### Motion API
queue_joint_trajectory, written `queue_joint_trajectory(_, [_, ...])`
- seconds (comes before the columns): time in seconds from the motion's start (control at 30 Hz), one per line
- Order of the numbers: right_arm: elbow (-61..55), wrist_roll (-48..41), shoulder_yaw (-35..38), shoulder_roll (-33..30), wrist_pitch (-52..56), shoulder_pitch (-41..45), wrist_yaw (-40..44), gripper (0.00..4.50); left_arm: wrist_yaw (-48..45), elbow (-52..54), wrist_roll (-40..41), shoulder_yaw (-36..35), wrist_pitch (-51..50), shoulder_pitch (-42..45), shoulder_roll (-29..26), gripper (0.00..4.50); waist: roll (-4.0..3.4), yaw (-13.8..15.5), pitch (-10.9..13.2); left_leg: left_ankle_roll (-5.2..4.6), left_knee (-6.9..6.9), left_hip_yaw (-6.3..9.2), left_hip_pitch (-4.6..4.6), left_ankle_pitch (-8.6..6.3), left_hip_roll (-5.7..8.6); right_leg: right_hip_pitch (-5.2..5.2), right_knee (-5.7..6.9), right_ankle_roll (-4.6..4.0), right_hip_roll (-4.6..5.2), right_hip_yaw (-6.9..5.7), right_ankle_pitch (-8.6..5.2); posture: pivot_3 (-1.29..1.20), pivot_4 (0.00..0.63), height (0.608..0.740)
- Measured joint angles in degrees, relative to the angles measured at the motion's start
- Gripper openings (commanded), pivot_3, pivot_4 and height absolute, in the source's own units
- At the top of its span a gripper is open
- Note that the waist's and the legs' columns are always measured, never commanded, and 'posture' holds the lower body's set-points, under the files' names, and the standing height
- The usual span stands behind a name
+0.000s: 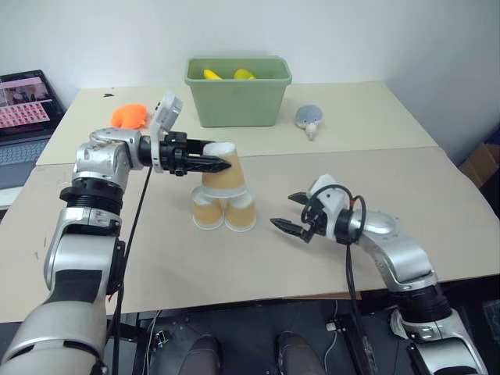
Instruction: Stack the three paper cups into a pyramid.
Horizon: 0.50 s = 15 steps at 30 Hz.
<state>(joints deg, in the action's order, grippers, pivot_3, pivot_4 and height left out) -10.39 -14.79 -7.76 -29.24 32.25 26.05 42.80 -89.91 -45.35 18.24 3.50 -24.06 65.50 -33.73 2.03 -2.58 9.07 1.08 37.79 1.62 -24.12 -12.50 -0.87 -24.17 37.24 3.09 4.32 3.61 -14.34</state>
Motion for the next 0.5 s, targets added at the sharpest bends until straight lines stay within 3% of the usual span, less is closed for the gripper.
queue_joint_trajectory(0.33, [-0.48, -0.23, 0.04, -0.01, 0.75, -0.21, 0.01, 4.50, -0.81, -0.41, -1.69, 0.11, 1.17, -0.38, 0.00, 2.44, 0.00, 0.05, 0.00, 0.00, 0.03, 0.00, -0.01, 0.00, 0.01, 0.00, 0.02, 0.00, 0.01, 0.00, 0.00, 0.00, 0.150, 0.732])
queue_joint_trajectory(0.37, [-0.48, -0.24, 0.04, -0.01, 0.75, -0.21, 0.00, 4.50, -0.81, -0.40, -1.80, 0.11, 1.46, -0.58, 0.00, 3.44, 0.00, 0.05, 0.00, 0.00, 0.03, 0.00, -0.01, 0.00, 0.01, 0.00, 0.03, 0.00, 0.01, 0.00, 0.00, 0.00, 0.150, 0.732])
queue_joint_trajectory(0.47, [-0.48, -0.43, 0.05, 0.02, 0.75, -0.21, 0.00, 4.50, -0.68, -0.39, -2.39, 0.09, 2.05, -0.93, 0.00, 4.46, 0.00, 0.07, 0.00, 0.00, 0.04, 0.01, -0.02, 0.00, 0.01, 0.00, 0.04, 0.00, 0.01, 0.00, 0.00, 0.00, 0.150, 0.732])
queue_joint_trajectory(0.5, [-0.48, -0.72, 0.06, 0.05, 0.75, -0.21, 0.00, 4.50, -0.54, -0.39, -2.40, 0.07, 2.27, -0.93, 0.01, 4.49, 0.00, 0.09, 0.00, 0.00, 0.05, 0.01, -0.02, 0.00, 0.01, 0.01, 0.05, 0.00, 0.01, 0.00, 0.00, 0.00, 0.150, 0.732])
